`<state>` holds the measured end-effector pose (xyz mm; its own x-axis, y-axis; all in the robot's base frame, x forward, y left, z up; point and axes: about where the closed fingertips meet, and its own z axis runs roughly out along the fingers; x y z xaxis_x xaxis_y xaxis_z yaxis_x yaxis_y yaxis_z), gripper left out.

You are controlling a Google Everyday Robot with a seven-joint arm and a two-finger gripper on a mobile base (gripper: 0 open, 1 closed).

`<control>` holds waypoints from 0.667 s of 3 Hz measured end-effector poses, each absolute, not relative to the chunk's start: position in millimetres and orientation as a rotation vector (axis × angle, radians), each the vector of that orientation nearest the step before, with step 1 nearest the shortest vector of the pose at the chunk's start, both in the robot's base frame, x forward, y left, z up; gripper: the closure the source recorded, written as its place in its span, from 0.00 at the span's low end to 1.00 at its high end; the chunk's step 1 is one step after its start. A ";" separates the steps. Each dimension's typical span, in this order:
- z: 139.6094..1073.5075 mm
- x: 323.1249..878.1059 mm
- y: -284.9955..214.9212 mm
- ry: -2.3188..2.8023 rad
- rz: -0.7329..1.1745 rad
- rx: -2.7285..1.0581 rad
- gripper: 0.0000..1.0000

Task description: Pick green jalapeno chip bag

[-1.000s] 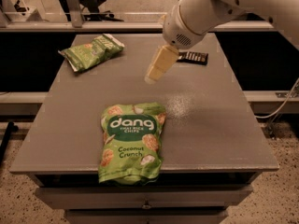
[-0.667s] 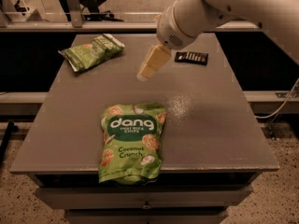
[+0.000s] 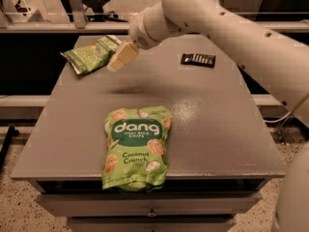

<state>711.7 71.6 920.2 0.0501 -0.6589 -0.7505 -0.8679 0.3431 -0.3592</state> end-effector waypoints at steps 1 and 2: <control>903.3 749.1 103.4 1.681 0.341 -1.324 0.00; 884.6 774.1 133.9 1.704 0.406 -1.303 0.00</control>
Offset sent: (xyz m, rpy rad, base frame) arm 0.0938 0.0956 -0.0538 0.1426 0.1252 -0.0133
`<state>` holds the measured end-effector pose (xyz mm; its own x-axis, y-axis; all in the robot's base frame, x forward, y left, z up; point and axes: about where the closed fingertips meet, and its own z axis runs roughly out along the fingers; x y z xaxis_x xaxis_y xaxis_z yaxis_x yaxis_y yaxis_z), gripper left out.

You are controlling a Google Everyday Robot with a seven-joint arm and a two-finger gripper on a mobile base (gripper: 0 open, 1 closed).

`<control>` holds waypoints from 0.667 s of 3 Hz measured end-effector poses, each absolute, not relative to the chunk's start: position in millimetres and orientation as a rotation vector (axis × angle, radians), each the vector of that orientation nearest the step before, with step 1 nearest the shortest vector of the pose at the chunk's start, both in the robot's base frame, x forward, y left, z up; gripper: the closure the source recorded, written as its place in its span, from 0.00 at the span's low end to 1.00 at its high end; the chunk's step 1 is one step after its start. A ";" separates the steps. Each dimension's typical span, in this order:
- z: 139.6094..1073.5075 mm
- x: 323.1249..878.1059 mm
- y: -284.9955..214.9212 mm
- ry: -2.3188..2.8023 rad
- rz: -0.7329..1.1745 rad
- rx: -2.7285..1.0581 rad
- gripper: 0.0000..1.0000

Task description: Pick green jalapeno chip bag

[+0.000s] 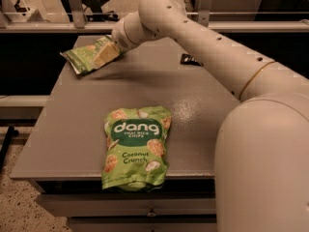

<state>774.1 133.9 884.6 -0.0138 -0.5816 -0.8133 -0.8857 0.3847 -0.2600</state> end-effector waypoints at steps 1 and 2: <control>867.9 784.9 154.0 1.726 0.462 -1.302 0.00; 858.3 789.1 164.6 1.734 0.503 -1.305 0.18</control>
Offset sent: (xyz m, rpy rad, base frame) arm 0.0212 0.0375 -0.0323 0.0506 0.1010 0.0409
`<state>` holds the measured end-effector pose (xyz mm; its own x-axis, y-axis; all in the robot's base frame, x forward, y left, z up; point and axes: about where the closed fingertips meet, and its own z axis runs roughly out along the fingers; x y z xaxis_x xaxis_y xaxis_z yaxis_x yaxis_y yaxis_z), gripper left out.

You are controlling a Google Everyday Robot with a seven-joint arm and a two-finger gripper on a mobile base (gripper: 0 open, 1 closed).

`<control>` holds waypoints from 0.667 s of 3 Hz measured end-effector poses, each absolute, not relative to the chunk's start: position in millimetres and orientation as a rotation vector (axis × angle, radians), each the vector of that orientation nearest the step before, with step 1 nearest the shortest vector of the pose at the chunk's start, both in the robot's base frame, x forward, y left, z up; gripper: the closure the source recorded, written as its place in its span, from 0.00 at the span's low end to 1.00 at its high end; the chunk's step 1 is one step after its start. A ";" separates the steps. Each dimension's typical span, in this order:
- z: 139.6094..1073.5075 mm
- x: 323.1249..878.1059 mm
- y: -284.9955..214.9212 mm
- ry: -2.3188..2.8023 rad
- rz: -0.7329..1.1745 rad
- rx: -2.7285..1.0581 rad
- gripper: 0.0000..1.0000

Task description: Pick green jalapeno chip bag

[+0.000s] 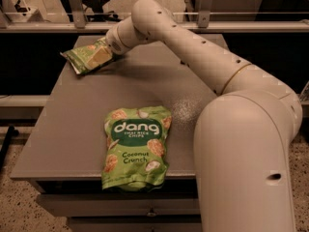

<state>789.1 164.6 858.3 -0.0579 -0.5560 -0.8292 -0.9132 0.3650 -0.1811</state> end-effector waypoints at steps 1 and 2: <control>854.3 790.9 169.0 1.740 0.524 -1.302 0.41; 854.9 789.7 168.8 1.740 0.533 -1.292 0.63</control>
Offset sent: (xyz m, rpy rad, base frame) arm 0.0004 -0.0023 0.0025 0.0323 0.0168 -0.0106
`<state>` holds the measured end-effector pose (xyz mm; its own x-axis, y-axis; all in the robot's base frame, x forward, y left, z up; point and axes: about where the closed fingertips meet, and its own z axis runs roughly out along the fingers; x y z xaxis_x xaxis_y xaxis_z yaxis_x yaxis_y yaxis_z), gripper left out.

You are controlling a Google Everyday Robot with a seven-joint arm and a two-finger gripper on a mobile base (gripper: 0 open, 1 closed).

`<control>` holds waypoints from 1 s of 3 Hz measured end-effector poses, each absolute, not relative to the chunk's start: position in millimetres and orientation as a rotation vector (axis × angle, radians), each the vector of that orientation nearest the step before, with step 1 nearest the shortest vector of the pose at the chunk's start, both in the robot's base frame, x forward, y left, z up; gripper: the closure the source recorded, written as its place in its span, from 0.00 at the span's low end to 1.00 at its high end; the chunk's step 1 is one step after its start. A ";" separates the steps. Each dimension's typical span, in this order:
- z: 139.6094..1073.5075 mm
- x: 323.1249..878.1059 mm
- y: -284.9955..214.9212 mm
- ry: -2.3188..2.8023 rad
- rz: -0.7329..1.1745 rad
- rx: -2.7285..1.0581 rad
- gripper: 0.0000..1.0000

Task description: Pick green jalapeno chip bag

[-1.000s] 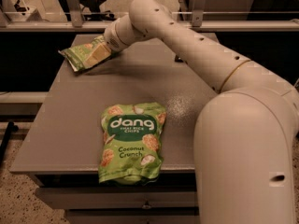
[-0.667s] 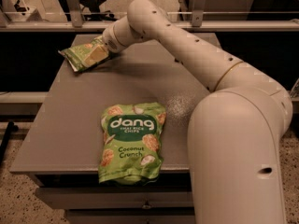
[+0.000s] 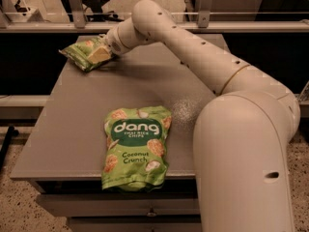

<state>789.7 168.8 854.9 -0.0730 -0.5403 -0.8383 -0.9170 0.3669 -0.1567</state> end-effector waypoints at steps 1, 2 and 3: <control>874.0 783.5 162.3 1.707 0.526 -1.270 0.87; 914.3 773.7 149.1 1.623 0.535 -1.212 1.00; 964.8 760.0 129.5 1.512 0.541 -1.138 1.00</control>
Offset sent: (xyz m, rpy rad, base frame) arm -0.0333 -0.0528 0.1373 0.2580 -0.2181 -0.0353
